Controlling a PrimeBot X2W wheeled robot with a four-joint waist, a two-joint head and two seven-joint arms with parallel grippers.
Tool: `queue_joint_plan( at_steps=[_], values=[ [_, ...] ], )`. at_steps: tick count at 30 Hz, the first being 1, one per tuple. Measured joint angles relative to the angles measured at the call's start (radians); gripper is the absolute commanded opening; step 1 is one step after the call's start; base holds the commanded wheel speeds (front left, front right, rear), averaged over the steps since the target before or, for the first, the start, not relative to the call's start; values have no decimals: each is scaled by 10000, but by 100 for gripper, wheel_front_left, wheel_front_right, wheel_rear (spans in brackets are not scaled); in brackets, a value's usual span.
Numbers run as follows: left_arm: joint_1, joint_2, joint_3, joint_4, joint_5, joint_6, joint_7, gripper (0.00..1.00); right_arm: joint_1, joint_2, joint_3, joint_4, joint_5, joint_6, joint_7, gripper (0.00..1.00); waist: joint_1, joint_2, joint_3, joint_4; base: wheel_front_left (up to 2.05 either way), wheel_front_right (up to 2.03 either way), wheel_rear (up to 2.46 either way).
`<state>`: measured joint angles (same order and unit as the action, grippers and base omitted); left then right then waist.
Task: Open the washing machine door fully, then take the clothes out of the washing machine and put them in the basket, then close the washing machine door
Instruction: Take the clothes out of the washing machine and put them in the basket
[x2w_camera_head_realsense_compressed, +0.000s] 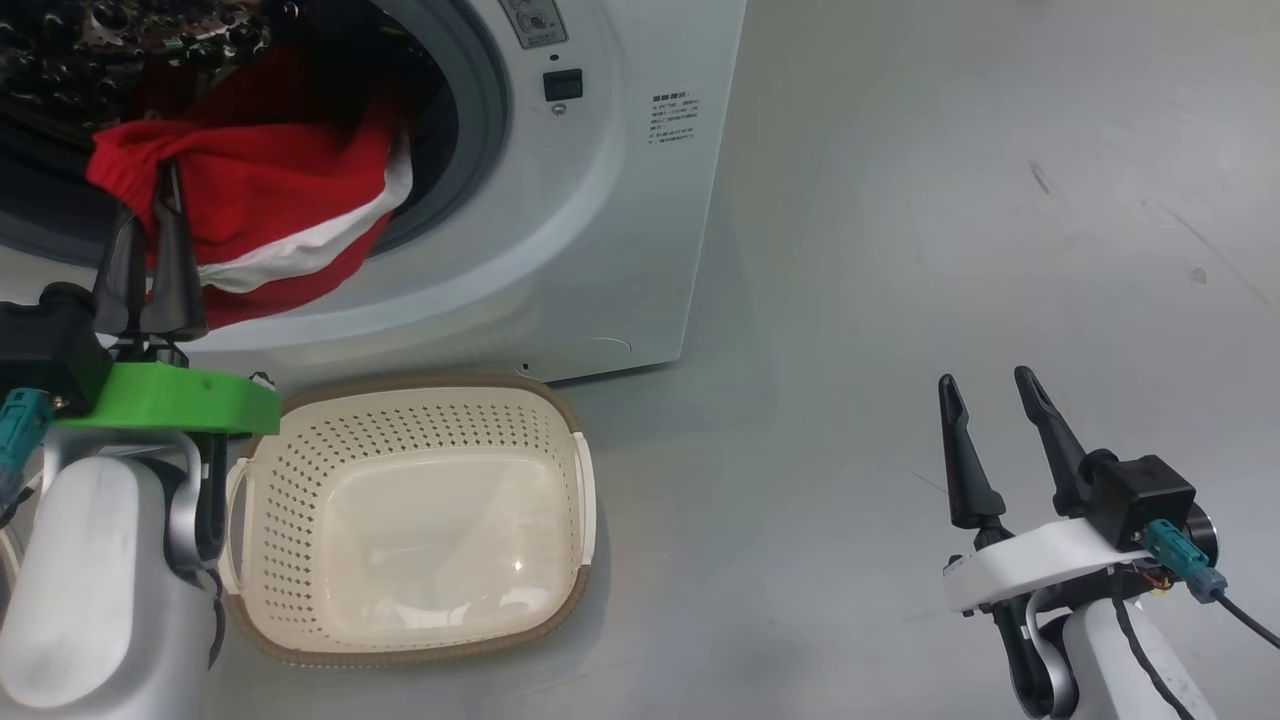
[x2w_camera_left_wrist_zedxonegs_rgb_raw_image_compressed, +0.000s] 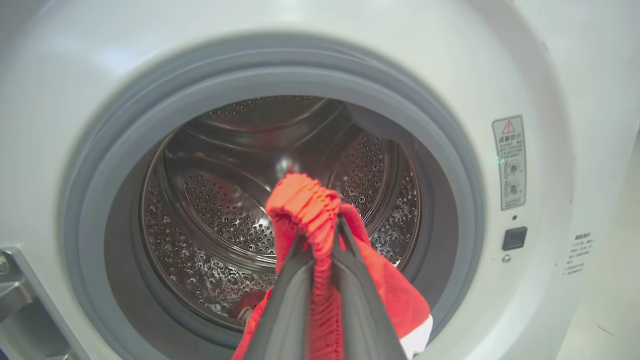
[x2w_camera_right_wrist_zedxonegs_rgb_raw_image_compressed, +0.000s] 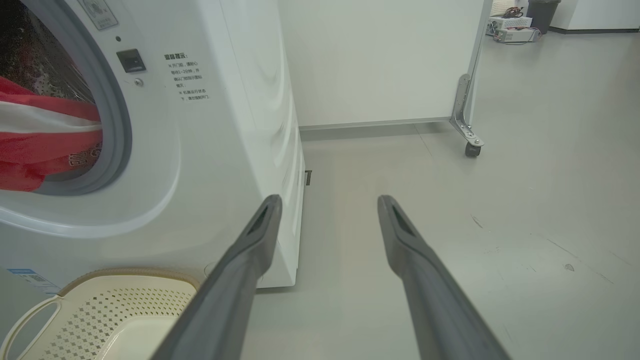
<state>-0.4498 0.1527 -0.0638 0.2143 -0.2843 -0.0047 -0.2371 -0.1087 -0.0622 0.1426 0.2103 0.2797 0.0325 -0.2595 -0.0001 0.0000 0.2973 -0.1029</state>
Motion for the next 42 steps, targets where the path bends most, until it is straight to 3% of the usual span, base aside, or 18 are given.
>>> queue_joint_plan(
  at_steps=[7,17,31,42],
  values=[
    [601,-81,-8,-1218,29,190,-29,0,160,2,79,-44,-29,6,0,100,0,0,-234,268,0,0,0],
    [2090,-568,-462,-1200,-255,272,838,0,165,2,157,-151,-96,19,0,100,0,0,-99,331,0,0,0],
    [2710,-665,-1354,357,-577,-13,2186,0,79,15,372,-234,-96,109,0,100,0,1,313,69,0,0,0],
    [2492,-671,-1235,2132,-750,-19,2685,0,-151,52,527,-293,-92,190,0,100,0,0,802,-499,0,0,0]
  ],
)
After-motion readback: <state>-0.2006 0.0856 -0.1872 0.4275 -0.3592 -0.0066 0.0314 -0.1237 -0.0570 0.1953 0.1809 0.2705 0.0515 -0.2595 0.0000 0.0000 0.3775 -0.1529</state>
